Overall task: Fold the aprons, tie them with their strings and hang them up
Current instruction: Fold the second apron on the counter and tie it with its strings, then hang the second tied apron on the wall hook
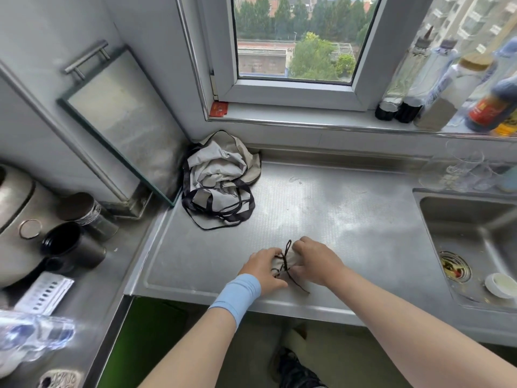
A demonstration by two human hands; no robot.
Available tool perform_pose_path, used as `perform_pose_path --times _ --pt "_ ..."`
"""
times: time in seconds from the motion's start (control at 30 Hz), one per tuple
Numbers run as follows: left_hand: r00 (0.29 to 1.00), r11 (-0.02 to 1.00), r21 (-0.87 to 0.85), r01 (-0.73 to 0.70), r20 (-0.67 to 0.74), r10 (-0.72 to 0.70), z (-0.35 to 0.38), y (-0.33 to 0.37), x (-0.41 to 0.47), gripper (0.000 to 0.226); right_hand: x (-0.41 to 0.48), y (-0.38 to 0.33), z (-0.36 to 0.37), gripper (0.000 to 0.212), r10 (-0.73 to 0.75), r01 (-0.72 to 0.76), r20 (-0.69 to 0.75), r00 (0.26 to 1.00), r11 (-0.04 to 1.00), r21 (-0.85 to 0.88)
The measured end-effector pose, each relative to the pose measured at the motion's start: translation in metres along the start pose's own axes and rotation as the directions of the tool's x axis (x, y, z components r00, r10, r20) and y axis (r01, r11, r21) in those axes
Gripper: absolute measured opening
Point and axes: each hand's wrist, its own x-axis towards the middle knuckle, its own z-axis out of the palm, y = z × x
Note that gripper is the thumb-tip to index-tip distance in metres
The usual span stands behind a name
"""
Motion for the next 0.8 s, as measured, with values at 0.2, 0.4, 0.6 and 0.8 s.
perform_pose_path --times 0.2,0.4,0.6,0.8 --pt "0.982 0.993 0.108 -0.056 -0.175 0.074 -0.044 0.010 -0.013 0.055 -0.001 -0.031 -0.035 0.046 -0.047 0.027 -0.164 0.985 0.993 -0.119" --pt "0.968 0.994 0.045 -0.104 -0.227 0.111 -0.110 0.028 -0.005 0.054 0.027 -0.060 -0.097 0.027 -0.053 0.045 0.007 0.999 0.899 0.435" --pt "0.921 0.988 0.038 -0.147 -0.359 0.151 -0.202 0.058 0.010 0.053 0.084 -0.091 -0.177 0.023 -0.047 0.135 -0.156 0.987 0.773 0.620" --pt "0.827 0.990 0.018 -0.143 -0.547 0.129 -0.296 0.084 0.023 0.045 0.146 -0.146 -0.247 0.017 -0.027 0.292 -0.418 0.908 0.757 0.584"
